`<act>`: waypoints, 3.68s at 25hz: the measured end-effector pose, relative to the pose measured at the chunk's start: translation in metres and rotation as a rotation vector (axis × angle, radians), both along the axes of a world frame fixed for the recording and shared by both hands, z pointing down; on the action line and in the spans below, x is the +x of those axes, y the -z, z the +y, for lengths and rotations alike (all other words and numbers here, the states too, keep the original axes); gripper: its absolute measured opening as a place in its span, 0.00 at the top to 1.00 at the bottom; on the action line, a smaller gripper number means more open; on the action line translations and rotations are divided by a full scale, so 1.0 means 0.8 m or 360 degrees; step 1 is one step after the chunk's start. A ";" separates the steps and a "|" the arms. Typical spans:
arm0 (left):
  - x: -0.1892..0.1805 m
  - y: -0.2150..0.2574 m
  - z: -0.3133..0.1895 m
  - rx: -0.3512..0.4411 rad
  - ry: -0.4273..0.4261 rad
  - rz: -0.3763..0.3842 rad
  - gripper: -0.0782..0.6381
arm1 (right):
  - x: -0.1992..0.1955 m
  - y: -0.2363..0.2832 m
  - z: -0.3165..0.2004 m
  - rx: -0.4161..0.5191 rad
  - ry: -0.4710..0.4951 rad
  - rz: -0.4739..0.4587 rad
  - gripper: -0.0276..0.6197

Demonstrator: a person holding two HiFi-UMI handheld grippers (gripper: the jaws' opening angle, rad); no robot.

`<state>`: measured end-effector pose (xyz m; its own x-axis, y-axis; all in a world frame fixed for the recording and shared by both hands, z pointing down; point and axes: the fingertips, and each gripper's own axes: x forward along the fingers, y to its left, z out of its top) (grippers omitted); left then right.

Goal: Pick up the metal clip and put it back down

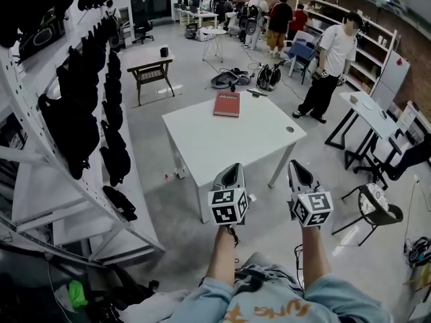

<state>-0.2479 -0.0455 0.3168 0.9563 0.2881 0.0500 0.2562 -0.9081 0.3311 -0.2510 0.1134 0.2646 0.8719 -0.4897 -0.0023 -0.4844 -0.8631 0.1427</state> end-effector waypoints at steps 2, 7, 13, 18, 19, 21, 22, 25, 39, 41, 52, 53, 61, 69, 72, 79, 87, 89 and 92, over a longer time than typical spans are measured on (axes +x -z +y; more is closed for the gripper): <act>0.004 0.002 -0.001 0.0010 0.0002 0.0009 0.88 | 0.005 0.000 0.001 0.0010 -0.0007 0.0002 0.91; 0.024 -0.003 -0.016 0.0031 0.0063 0.0021 0.88 | 0.029 -0.014 -0.012 -0.0022 0.0010 0.0013 0.91; 0.073 -0.004 -0.018 0.0046 0.0101 0.0012 0.88 | 0.085 -0.018 -0.001 0.0014 0.0007 0.0000 0.91; 0.124 -0.020 -0.004 0.0045 0.0110 -0.0015 0.88 | 0.140 -0.034 0.021 0.0026 -0.0008 -0.0028 0.91; 0.136 -0.023 0.001 0.0047 0.0107 -0.0020 0.88 | 0.152 -0.038 0.026 0.0027 -0.0010 -0.0035 0.91; 0.161 -0.028 0.010 0.0050 0.0099 -0.0029 0.88 | 0.176 -0.046 0.037 0.0026 -0.0021 -0.0052 0.91; 0.175 -0.030 0.016 0.0051 0.0093 -0.0033 0.88 | 0.189 -0.050 0.044 0.0026 -0.0030 -0.0063 0.91; 0.211 -0.042 0.042 0.0039 0.0078 -0.0058 0.88 | 0.228 -0.064 0.072 0.0054 -0.0054 -0.0109 0.91; 0.350 -0.172 0.195 0.0031 -0.0085 -0.0402 0.88 | 0.380 -0.139 0.201 0.0302 -0.0131 -0.0368 0.91; 0.371 -0.176 0.222 0.0073 -0.0123 -0.0436 0.88 | 0.403 -0.148 0.225 0.0348 -0.0149 -0.0408 0.91; 0.494 -0.116 0.330 0.0157 -0.0249 -0.0351 0.88 | 0.509 -0.123 0.285 0.0644 0.0176 -0.0408 0.91; 0.502 -0.113 0.336 0.0166 -0.0245 -0.0344 0.88 | 0.511 -0.119 0.284 0.0645 0.0226 -0.0395 0.91; 0.539 -0.077 0.371 0.0191 -0.0269 -0.0233 0.88 | 0.533 -0.099 0.305 0.0561 0.0327 -0.0322 0.91; 0.561 -0.059 0.340 0.0196 -0.0107 -0.0154 0.88 | 0.551 -0.097 0.300 0.0368 0.0269 -0.0298 0.91; 0.565 -0.064 0.331 0.0213 -0.0078 -0.0146 0.88 | 0.570 -0.106 0.308 0.0262 0.0117 -0.0298 0.91; 0.596 -0.083 0.278 0.0164 0.0047 -0.0179 0.88 | 0.613 -0.127 0.264 0.0181 0.0148 -0.0346 0.91; 0.642 -0.133 0.228 0.0154 0.0145 -0.0309 0.88 | 0.679 -0.172 0.220 0.0153 0.0161 -0.0452 0.91; 0.660 -0.143 0.220 0.0159 0.0147 -0.0324 0.88 | 0.700 -0.182 0.212 0.0152 0.0162 -0.0477 0.91; 0.689 -0.153 0.212 0.0176 0.0142 -0.0340 0.88 | 0.735 -0.193 0.202 0.0152 0.0159 -0.0502 0.91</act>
<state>0.3034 0.1243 0.4394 0.9421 0.1845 0.2801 0.1083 -0.9577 0.2666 0.3371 0.2747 0.4187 0.7848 -0.5831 0.2098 -0.5745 -0.8115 -0.1064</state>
